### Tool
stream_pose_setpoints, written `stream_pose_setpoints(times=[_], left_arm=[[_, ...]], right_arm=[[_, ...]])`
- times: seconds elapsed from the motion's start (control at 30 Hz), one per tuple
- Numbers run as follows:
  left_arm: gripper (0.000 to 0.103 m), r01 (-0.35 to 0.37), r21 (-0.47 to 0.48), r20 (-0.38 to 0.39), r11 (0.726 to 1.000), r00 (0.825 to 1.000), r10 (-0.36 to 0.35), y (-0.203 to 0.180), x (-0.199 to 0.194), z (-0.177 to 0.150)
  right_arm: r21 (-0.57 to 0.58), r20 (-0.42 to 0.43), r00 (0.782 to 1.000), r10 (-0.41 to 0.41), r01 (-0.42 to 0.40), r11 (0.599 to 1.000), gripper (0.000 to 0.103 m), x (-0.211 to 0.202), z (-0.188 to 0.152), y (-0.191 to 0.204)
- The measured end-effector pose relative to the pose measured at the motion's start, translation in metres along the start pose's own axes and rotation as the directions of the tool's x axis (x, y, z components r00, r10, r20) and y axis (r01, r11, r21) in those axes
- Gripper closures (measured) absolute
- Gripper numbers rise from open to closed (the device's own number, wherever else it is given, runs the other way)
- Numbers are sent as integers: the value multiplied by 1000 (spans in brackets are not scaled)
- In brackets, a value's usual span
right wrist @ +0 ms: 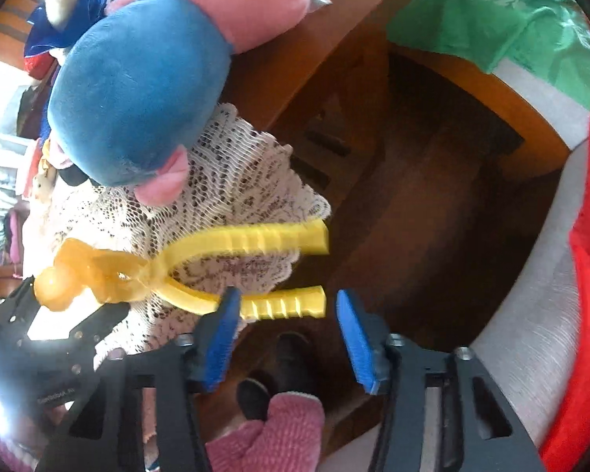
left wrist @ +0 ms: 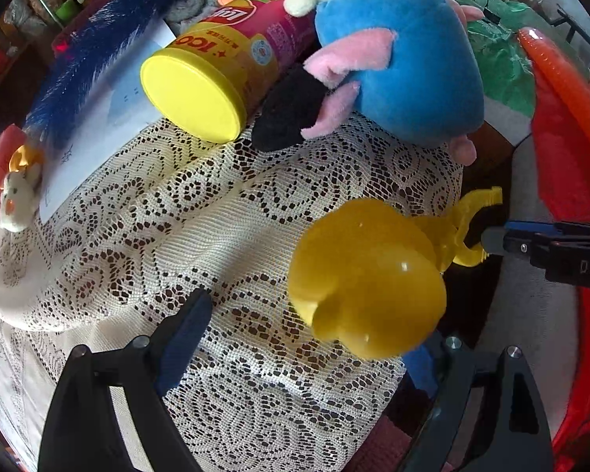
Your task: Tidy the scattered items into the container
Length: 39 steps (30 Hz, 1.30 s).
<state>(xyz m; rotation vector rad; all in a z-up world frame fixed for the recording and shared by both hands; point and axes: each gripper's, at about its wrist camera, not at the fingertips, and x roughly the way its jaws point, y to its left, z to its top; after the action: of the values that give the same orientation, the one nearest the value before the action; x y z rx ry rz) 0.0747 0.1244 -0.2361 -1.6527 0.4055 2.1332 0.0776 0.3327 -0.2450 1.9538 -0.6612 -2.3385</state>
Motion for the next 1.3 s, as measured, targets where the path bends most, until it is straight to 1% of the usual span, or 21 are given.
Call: stream_pose_setpoints(times=[0.07, 0.13, 0.17, 0.3, 0.37, 0.43, 0.5, 0.57, 0.63, 0.7, 0.73, 0.77, 0.8, 0.9, 1.03, 1.13, 1.17, 1.2, 1.23, 1.27, 1.3], left_arm=[[15, -1, -14, 5, 1000, 1000, 1, 3, -1, -2], [22, -4, -31, 12, 1000, 1000, 4, 7, -2, -2], [22, -4, -39, 12, 999, 1000, 5, 9, -2, -3], [27, -3, -28, 12, 1000, 1000, 3, 12, -4, -7], [36, 0, -29, 10, 1000, 1000, 0, 14, -7, -10], [36, -3, -46, 8, 999, 1000, 3, 20, -11, -17], [36, -15, -63, 5, 998, 1000, 15, 30, -16, -25], [36, -25, -81, -1, 996, 1000, 25, 40, -20, -32], [36, -23, -93, -4, 995, 1000, 23, 50, -23, -36], [36, -16, -88, -10, 996, 1000, 16, 53, -27, -39], [34, -13, -81, -7, 997, 1000, 12, 52, -29, -40], [30, -8, -73, -4, 997, 1000, 8, 50, -30, -41], [29, -2, -63, 0, 998, 1000, 2, 47, -32, -41], [29, 21, -28, 11, 999, 1000, -20, 35, -38, -44], [29, 29, 1, 14, 1000, 999, -29, 22, -40, -46], [29, 17, -7, 5, 1000, 1000, -17, 25, -46, -24], [29, 12, -13, 1, 1000, 1000, -12, 26, -47, -18], [29, 8, -17, -2, 1000, 1000, -8, 27, -44, -18], [29, 6, -15, -4, 1000, 1000, -6, 27, -43, -18], [29, 6, -11, -8, 1000, 1000, -6, 26, -41, -19], [29, 8, -6, -13, 1000, 1000, -8, 26, -40, -20]], right_arm=[[-5, 28, 999, 18, -18, 1000, 54, -4, 4, 4], [-15, 26, 999, 39, -39, 999, 54, -2, 9, 9], [-26, 23, 999, 39, -38, 999, 54, 0, 12, 12], [-90, 37, 997, 69, -66, 994, 54, 2, 21, 32], [-156, 55, 993, 101, -92, 984, 55, -7, 22, 52], [-220, 68, 988, 140, -122, 968, 56, -16, 21, 74], [-269, 50, 983, 175, -156, 950, 56, -18, 22, 94], [-298, 31, 985, 172, -155, 942, 56, -14, 25, 111], [-297, 23, 988, 153, -139, 945, 56, -11, 28, 120], [-275, 21, 991, 135, -124, 953, 56, -12, 27, 119], [-266, 19, 992, 124, -114, 957, 57, -12, 26, 117], [-262, 15, 994, 107, -99, 960, 66, -12, 24, 114], [-261, 11, 996, 84, -78, 962, 70, -13, 22, 110], [-235, 6, 999, 38, -35, 971, 70, -21, 14, 92], [-161, 36, 999, -13, 18, 987, 70, -34, 11, 63], [-91, 63, 997, -33, 39, 995, 67, -41, 16, 40], [-72, 69, 997, -36, 41, 997, 63, -41, 17, 33], [-56, 75, 996, -40, 44, 997, 52, -40, 18, 28], [-44, 81, 996, -36, 40, 998, 47, -38, 21, 22], [-37, 83, 996, -28, 31, 999, 44, -37, 24, 18], [-34, 83, 996, -20, 23, 999, 44, -36, 26, 14]])
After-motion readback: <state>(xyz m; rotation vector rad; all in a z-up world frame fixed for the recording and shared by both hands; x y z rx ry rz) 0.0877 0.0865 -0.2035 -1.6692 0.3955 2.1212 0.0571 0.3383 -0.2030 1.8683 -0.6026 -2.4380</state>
